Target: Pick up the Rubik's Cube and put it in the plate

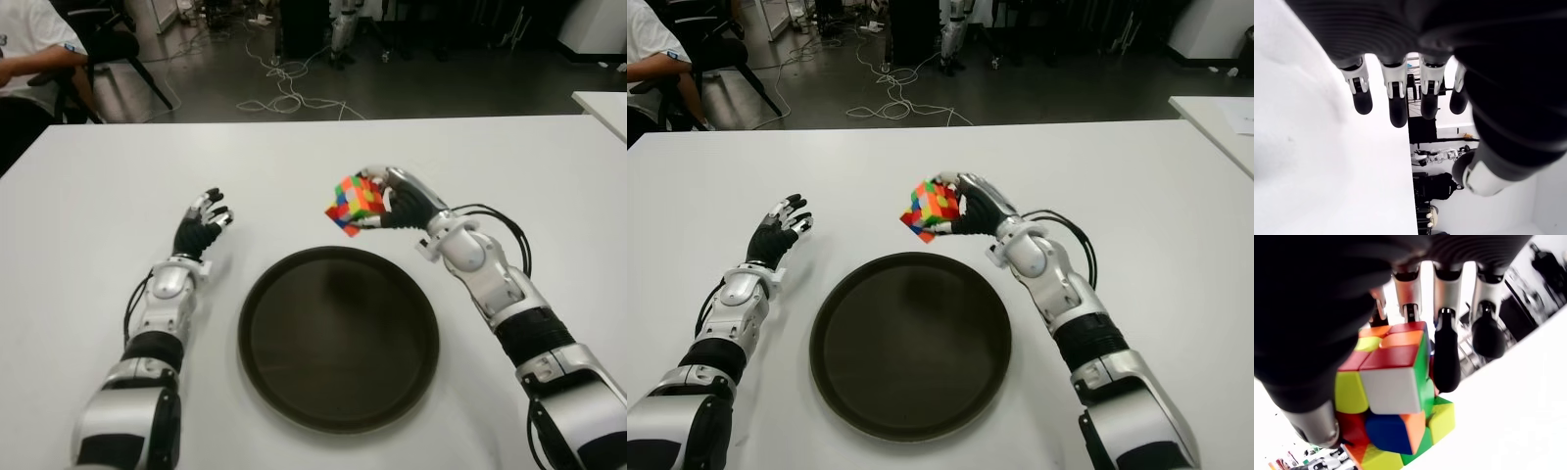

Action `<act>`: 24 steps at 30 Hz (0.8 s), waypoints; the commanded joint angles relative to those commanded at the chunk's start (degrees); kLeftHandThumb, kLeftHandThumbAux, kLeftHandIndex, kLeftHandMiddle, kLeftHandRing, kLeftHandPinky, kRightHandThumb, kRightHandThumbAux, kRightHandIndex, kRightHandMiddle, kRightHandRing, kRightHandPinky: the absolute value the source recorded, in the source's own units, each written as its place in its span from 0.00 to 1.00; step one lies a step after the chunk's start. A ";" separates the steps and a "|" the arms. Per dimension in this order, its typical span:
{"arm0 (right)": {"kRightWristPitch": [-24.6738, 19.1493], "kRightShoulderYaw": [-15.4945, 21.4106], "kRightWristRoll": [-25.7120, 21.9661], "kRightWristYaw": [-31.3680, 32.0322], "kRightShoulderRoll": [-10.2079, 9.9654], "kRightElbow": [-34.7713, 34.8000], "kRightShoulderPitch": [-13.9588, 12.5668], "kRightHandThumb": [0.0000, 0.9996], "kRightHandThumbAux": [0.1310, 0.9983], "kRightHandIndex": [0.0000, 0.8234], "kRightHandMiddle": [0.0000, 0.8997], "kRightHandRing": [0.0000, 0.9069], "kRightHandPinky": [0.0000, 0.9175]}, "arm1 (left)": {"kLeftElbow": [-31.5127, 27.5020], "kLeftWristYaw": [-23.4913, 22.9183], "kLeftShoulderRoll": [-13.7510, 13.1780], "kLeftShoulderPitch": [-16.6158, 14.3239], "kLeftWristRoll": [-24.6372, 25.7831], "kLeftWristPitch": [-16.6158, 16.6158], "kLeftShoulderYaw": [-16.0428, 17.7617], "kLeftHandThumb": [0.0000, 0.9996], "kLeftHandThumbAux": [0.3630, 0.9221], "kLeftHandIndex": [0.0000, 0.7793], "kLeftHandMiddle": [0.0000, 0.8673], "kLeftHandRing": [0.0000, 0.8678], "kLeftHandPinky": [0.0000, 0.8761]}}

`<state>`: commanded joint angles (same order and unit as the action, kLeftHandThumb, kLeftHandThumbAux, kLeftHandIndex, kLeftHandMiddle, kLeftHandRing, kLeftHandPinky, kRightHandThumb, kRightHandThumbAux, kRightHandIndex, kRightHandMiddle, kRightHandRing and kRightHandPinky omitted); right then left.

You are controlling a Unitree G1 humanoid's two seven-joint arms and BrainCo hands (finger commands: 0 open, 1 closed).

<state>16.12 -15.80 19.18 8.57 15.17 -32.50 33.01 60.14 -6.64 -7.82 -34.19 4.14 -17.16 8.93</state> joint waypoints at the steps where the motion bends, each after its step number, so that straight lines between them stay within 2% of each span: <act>1: -1.22 0.11 -0.28 0.83 0.13 0.95 -0.29 0.68 0.70 0.52 0.82 0.84 0.83 | 0.28 0.01 0.09 -0.23 0.34 0.32 0.32 0.23 0.63 0.07 0.14 0.13 0.08; 11: -8.13 1.66 -2.74 5.62 -0.54 4.15 -0.82 0.68 0.70 0.52 0.83 0.85 0.85 | 1.10 0.09 0.12 -0.59 0.02 -0.65 0.52 0.22 0.65 0.07 0.14 0.12 0.08; 18: -9.29 3.23 -7.55 12.06 -0.45 3.46 0.03 0.69 0.70 0.52 0.84 0.86 0.85 | 0.59 0.30 0.19 -0.15 -0.39 -1.59 0.27 0.22 0.66 0.07 0.14 0.13 0.10; 24: -6.94 3.24 -8.28 15.32 0.34 1.62 0.77 0.69 0.70 0.52 0.83 0.84 0.84 | 0.75 0.54 0.24 -0.28 -0.30 -1.30 0.39 0.21 0.65 0.07 0.14 0.13 0.10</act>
<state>9.18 -12.56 10.90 23.90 15.52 -30.88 33.78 60.90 -6.11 -7.58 -34.46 3.84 -18.46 9.32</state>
